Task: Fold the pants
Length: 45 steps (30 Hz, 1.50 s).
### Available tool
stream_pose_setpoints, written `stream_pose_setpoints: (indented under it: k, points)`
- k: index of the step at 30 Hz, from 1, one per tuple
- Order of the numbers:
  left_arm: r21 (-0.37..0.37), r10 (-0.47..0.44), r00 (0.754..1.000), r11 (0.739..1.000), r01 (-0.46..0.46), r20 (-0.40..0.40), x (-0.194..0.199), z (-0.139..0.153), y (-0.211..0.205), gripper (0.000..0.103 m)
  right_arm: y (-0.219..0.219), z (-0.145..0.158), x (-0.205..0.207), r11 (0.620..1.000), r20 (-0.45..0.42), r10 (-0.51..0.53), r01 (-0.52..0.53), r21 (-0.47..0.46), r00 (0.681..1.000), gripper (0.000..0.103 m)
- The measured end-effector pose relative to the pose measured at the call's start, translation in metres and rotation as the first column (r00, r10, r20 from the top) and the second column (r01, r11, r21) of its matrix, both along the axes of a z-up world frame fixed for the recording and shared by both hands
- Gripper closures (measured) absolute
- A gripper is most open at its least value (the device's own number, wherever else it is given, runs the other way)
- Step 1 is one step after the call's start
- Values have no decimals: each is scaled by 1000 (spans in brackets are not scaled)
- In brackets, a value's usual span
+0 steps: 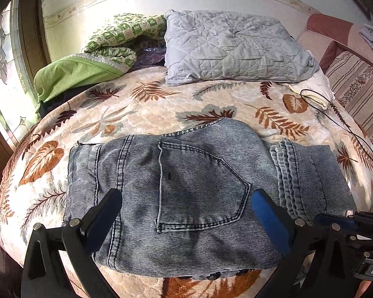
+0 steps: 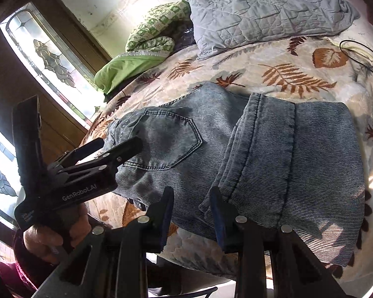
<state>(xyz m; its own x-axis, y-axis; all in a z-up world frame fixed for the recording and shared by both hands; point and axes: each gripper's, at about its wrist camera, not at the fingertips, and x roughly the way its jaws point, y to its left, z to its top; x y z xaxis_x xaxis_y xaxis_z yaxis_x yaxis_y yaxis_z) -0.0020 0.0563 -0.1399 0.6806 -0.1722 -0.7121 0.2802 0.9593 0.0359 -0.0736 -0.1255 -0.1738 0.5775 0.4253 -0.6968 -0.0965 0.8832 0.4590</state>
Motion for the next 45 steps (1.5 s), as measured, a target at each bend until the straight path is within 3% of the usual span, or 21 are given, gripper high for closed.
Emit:
stream_pose_setpoints:
  k: [13, 45]
  points:
    - [-2, 77, 997, 997, -77, 25, 6, 8, 29, 0, 27, 17, 10, 998, 32, 58, -57, -31, 998, 70]
    - [16, 104, 994, 994, -104, 40, 7, 8, 39, 0, 37, 23, 13, 996, 51, 86, -84, -43, 995, 70]
